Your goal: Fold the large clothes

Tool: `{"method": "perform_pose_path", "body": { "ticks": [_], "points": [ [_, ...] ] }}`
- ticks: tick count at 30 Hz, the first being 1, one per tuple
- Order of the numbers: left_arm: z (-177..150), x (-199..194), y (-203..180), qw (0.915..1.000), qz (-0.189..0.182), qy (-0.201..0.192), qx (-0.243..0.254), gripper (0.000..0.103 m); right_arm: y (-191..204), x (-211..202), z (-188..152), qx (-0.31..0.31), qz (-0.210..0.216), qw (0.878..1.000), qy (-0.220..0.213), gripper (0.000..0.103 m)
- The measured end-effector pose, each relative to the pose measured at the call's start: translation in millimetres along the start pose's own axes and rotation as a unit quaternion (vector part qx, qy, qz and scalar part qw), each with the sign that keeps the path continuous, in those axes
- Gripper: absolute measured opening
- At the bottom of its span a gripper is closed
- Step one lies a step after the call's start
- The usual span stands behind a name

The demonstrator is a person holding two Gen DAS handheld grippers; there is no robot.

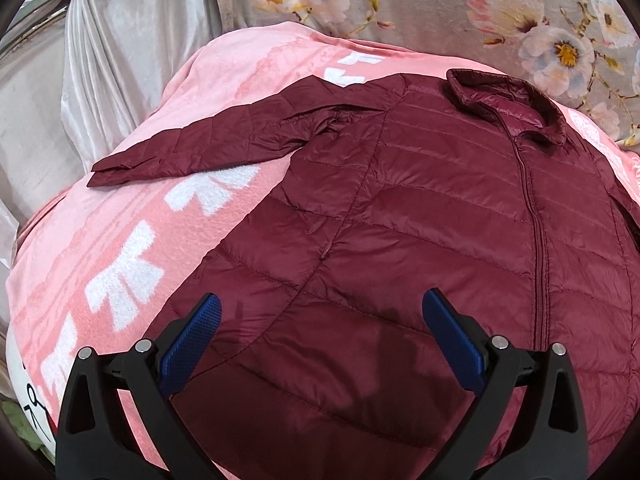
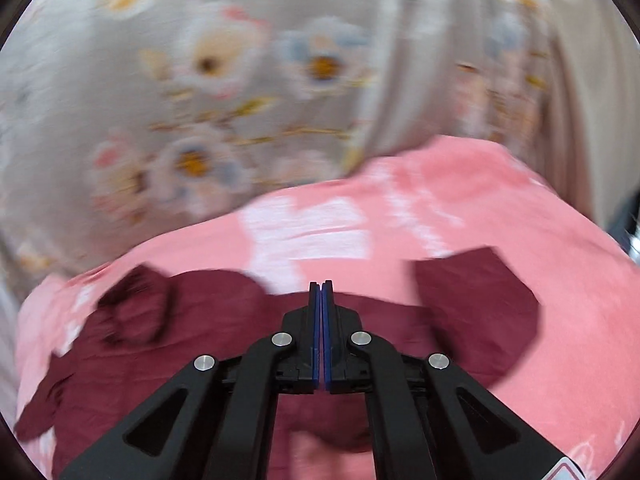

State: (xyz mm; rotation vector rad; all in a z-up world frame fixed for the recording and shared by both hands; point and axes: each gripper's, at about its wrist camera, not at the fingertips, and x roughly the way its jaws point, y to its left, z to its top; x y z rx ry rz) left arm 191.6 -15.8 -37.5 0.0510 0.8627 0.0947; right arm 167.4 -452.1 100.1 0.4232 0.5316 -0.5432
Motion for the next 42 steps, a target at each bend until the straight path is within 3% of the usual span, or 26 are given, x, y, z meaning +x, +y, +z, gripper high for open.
{"method": "perform_pose_path", "body": {
  "ticks": [2,4,6,8,12,14,15,18,21,22,24,25,28,31,33,36,40,42],
  "points": [
    [-0.6,0.4,3.2,1.0,0.0,0.001,-0.004,0.098,31.1,3.6,-7.3,-0.024,0.051,0.998,0.017,0.0],
    [-0.8,1.1,6.0,1.0,-0.002,0.004,-0.008,0.098,54.8,5.5,-17.4,-0.051,0.055,0.997,0.026,0.0],
    [-0.7,0.6,9.4,0.9999,-0.002,0.004,-0.009,0.098,65.0,9.0,-24.7,-0.075,-0.001,0.997,0.02,0.003],
    [-0.2,-1.4,13.4,0.9999,-0.002,0.001,-0.01,0.098,59.6,14.6,-27.3,-0.079,-0.056,0.995,0.016,0.019],
    [-1.7,3.0,21.6,0.9998,-0.002,0.004,-0.018,0.098,18.0,31.3,-23.8,-0.051,-0.091,0.994,0.046,0.026],
    [-2.8,7.7,22.4,0.9996,-0.006,0.014,-0.023,0.098,3.9,39.3,-24.2,-0.052,-0.129,0.989,0.054,0.065],
    [-3.7,9.0,22.1,0.9995,-0.008,0.018,-0.023,0.098,-5.4,45.2,-24.1,-0.058,-0.162,0.984,0.054,0.07],
    [-5.9,8.8,18.2,0.9997,-0.011,0.018,-0.015,0.098,-25.6,70.0,-22.7,-0.091,-0.236,0.965,0.075,0.07],
    [-7.0,8.9,16.3,0.9997,-0.01,0.017,-0.011,0.098,-54.4,99.6,-25.5,-0.091,-0.259,0.953,0.129,0.069],
    [-7.0,9.6,16.6,0.9997,-0.01,0.018,-0.012,0.098,-66.5,110.3,-27.7,-0.081,-0.259,0.95,0.151,0.063],
    [-7.0,10.2,18.0,0.9997,-0.008,0.02,-0.014,0.098,-81.0,120.2,-30.5,-0.07,-0.262,0.948,0.169,0.033],
    [-6.7,10.7,18.9,0.9997,-0.006,0.02,-0.016,0.098,-85.2,120.5,-30.2,-0.061,-0.258,0.949,0.171,0.01],
    [-5.5,11.0,21.4,0.9996,-0.002,0.019,-0.019,0.098,-76.5,95.3,-21.1,-0.034,-0.206,0.97,0.123,0.007],
    [-4.9,11.9,22.4,0.9995,-0.002,0.02,-0.023,0.098,-40.5,67.5,-12.1,-0.05,-0.133,0.987,0.071,0.006],
    [-4.7,12.4,21.7,0.9996,-0.002,0.02,-0.021,0.098,2.2,43.9,-10.5,-0.076,-0.058,0.995,0.04,0.006],
    [-4.5,11.6,22.1,0.9996,-0.003,0.02,-0.022,0.098,57.2,23.9,-19.5,-0.111,0.027,0.993,0.029,0.006],
    [-4.8,10.2,28.8,0.9995,-0.002,0.018,-0.026,0.098,131.1,11.1,-55.1,-0.154,0.143,0.976,0.053,0.006],
    [-5.2,10.6,34.3,0.9994,-0.002,0.019,-0.031,0.098,154.1,10.6,-73.6,-0.165,0.18,0.967,0.071,0.006]
  ]
}}
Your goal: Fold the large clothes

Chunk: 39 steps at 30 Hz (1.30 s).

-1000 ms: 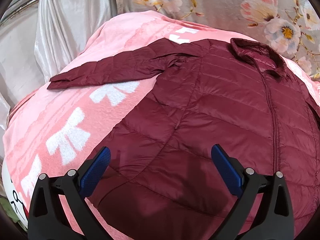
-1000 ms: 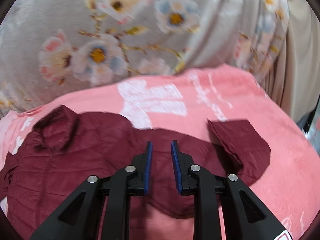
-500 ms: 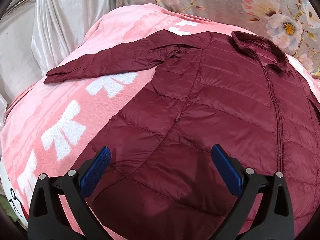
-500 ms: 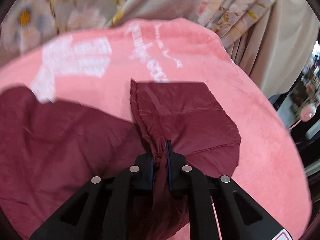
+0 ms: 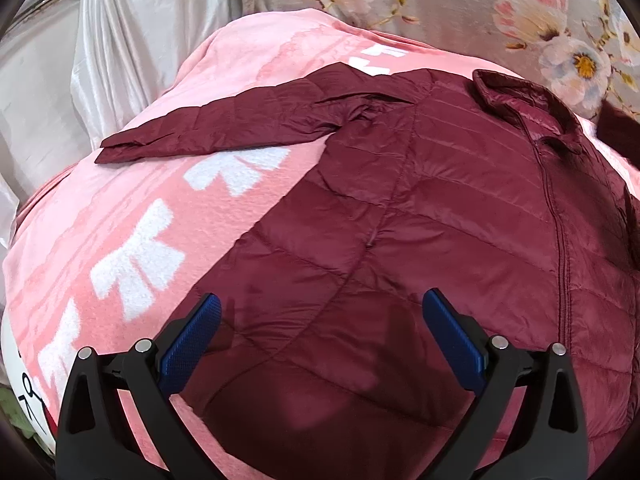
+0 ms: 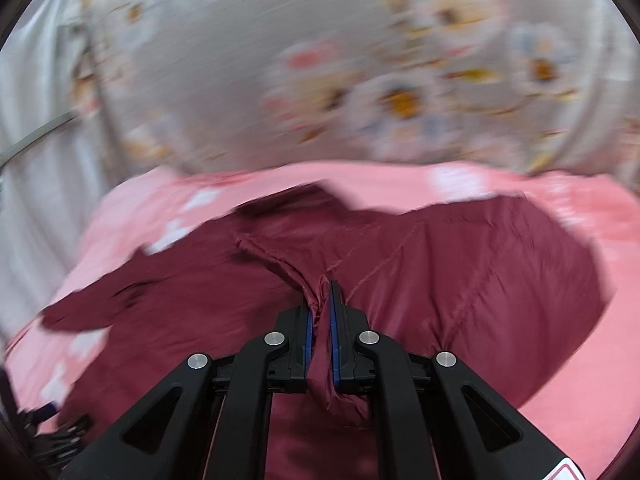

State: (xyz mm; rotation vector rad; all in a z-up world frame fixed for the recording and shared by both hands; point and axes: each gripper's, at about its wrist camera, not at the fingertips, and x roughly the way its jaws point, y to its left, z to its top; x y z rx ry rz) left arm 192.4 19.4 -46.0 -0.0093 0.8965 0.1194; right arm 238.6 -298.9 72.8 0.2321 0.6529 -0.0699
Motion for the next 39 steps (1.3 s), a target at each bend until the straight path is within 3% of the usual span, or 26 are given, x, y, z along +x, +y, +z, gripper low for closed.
{"method": "perform_pose_path", "body": {
  "ticks": [4,7,11,12,14,16,19,23,25,27,29,30,32,33,37,39],
  "points": [
    [0.2,1.6,9.5,1.0,0.0,0.002,-0.008,0.098,50.0,30.4,-28.8,-0.029,0.064,0.996,0.046,0.006],
    [3.3,4.6,14.7,0.9998,-0.011,0.007,-0.016,0.098,72.9,58.0,-49.7,-0.046,0.088,0.99,0.097,0.007],
    [19.2,15.6,17.4,0.9938,-0.09,0.036,-0.054,0.098,91.4,79.0,-72.0,-0.067,0.09,0.983,0.144,0.021],
    [25.3,19.5,15.9,0.9891,-0.122,0.044,-0.07,0.098,95.1,76.1,-74.9,-0.071,0.089,0.983,0.141,0.025],
    [36.6,30.7,9.1,0.976,-0.184,0.064,-0.097,0.098,95.5,63.3,-73.6,-0.068,0.096,0.985,0.125,0.049],
    [49.0,50.9,-3.5,0.9591,-0.235,0.098,-0.123,0.098,92.7,42.3,-71.6,-0.061,0.096,0.989,0.095,0.06],
    [63.6,73.9,-21.1,0.9467,-0.257,0.115,-0.157,0.098,76.8,16.5,-74.9,-0.041,0.089,0.992,0.077,0.06],
    [76.4,84.1,-42.5,0.9444,-0.262,0.107,-0.168,0.098,30.8,-3.6,-80.3,0.024,0.05,0.997,0.062,0.06],
    [80.1,87.1,-52.1,0.9447,-0.263,0.105,-0.166,0.096,-9.2,-6.1,-82.4,0.087,0.025,0.994,0.062,0.06],
    [83.9,87.2,-59.1,0.9456,-0.265,0.098,-0.16,0.086,-50.6,-5.5,-86.4,0.162,0.012,0.985,0.063,0.06],
    [86.7,85.2,-64.4,0.9457,-0.273,0.092,-0.15,0.056,-88.3,-2.9,-89.7,0.231,0.003,0.971,0.056,0.06],
    [87.5,84.3,-67.1,0.9464,-0.275,0.091,-0.143,0.049,-105.8,0.5,-90.6,0.261,-0.003,0.964,0.053,0.061],
    [92.5,81.3,-73.6,0.9505,-0.272,0.082,-0.127,0.017,-129.6,9.4,-90.9,0.305,-0.004,0.951,0.051,0.061],
    [95.2,79.7,-75.7,0.9536,-0.266,0.075,-0.12,0.009,-138.3,15.1,-90.4,0.323,0.0,0.945,0.05,0.061],
    [111.1,66.5,-72.5,0.9617,-0.249,0.027,-0.112,0.004,-154.8,35.8,-82.9,0.355,-0.004,0.933,0.049,0.057],
    [120.3,55.1,-64.4,0.9639,-0.24,-0.005,-0.116,0.004,-158.6,44.8,-75.1,0.348,-0.017,0.936,0.049,0.04]
  ]
}}
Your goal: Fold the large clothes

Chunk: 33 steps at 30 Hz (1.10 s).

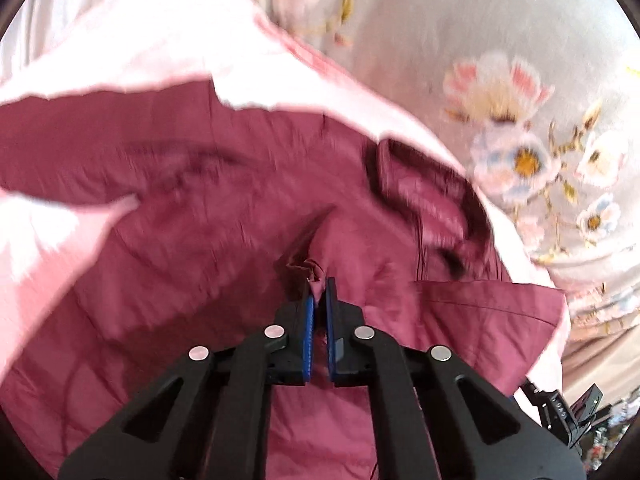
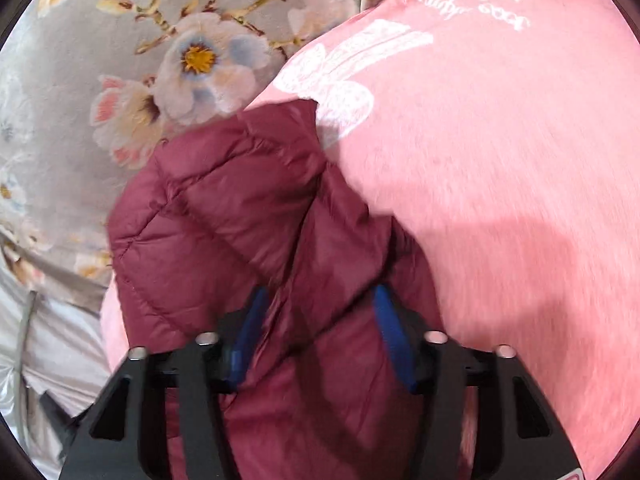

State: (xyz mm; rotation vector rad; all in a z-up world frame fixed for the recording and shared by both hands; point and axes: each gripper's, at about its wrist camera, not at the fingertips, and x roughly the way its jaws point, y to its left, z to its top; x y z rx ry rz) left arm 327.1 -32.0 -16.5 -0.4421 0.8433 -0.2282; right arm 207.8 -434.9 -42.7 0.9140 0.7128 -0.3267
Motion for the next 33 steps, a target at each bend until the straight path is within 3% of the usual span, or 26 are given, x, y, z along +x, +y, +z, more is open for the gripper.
{"method": "perform_pose_path", "body": {
  "ticks": [1,2,5,7,8,11,13,16,19,21,23,25,27,31,33],
  "points": [
    [5.4,-7.4,0.2,0.9999,0.0,-0.015,0.001,0.004,0.7,2.7,4.0,-0.003,0.0,1.0,0.001,0.014],
    [7.8,-12.9,1.7,0.9997,0.001,-0.022,0.001,0.004,1.4,2.3,6.6,-0.003,0.005,1.0,0.001,0.002],
    [12.6,-24.9,5.5,0.9988,0.018,-0.045,0.007,0.003,7.5,-30.3,12.2,-0.005,0.061,0.997,-0.051,0.001],
    [12.0,-22.6,8.9,0.9986,0.027,-0.044,0.011,0.004,17.1,-56.8,10.9,-0.033,0.075,0.993,-0.088,0.001],
    [9.1,-12.7,9.5,0.9989,0.035,-0.027,0.017,0.004,20.5,-59.2,9.9,-0.045,0.062,0.993,-0.092,0.001],
    [-8.9,19.5,9.8,0.9967,0.07,0.019,0.037,0.003,27.2,-35.6,2.9,-0.106,-0.048,0.991,-0.067,0.001],
    [-20.3,34.4,13.3,0.9947,0.086,0.039,0.041,0.003,20.1,-19.3,-5.8,-0.127,-0.094,0.986,-0.044,0.001],
    [-26.0,34.8,15.2,0.9945,0.087,0.035,0.046,0.004,7.5,1.5,-12.7,-0.13,-0.121,0.984,-0.011,0.001],
    [-32.5,36.9,10.3,0.9918,0.104,0.022,0.07,0.004,8.1,4.9,-17.5,-0.154,-0.143,0.978,-0.009,0.001],
    [-35.9,35.5,5.0,0.9895,0.117,0.015,0.084,0.004,15.2,0.8,-23.4,-0.172,-0.168,0.97,-0.018,0.001],
    [-36.9,34.7,5.1,0.9891,0.119,0.012,0.086,0.005,23.2,-20.2,-34.3,-0.171,-0.188,0.966,-0.056,0.006],
    [-37.8,31.8,6.8,0.9894,0.118,0.01,0.084,0.005,39.9,-43.7,-45.1,-0.177,-0.171,0.964,-0.1,0.009],
    [-38.3,32.0,7.1,0.9891,0.119,0.009,0.086,0.005,68.2,-56.6,-60.4,-0.204,-0.125,0.965,-0.113,0.01],
    [-38.8,31.4,7.2,0.9896,0.116,0.009,0.084,0.005,115.5,-35.7,-86.6,-0.254,-0.033,0.965,-0.048,0.009],
    [-38.4,30.6,9.2,0.991,0.109,0.009,0.078,0.005,127.8,-16.8,-99.0,-0.274,-0.03,0.961,-0.025,0.009]
  ]
}}
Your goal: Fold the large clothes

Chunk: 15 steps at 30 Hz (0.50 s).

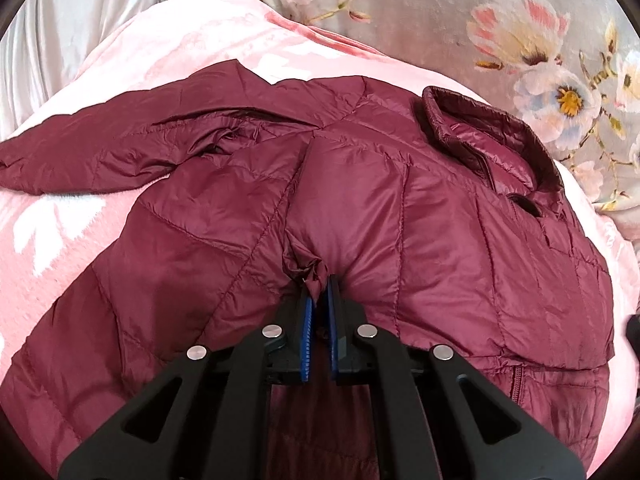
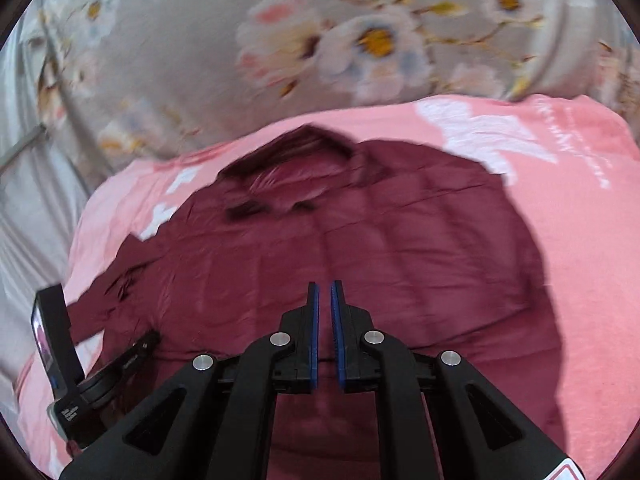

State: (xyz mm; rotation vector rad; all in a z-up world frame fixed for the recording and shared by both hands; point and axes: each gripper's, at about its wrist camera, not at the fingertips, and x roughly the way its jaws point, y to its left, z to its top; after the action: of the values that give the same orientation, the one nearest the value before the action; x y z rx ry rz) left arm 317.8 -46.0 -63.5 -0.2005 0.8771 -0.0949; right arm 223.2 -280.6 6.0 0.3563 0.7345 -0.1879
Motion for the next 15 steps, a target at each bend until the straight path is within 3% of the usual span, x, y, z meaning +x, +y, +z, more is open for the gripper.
{"method": "perform_pose_path", "body": {
  "ticks": [6,15],
  "points": [
    [-1.0,-0.9,3.4,0.9999,-0.011,-0.001,-0.008,0.006,15.3,49.2,-28.5,-0.014,-0.003,0.996,0.089,0.009],
    [-1.1,-1.4,0.5,1.0,-0.004,0.001,-0.001,0.006,19.5,50.7,-39.9,-0.04,-0.029,0.995,0.086,0.002]
  ]
}}
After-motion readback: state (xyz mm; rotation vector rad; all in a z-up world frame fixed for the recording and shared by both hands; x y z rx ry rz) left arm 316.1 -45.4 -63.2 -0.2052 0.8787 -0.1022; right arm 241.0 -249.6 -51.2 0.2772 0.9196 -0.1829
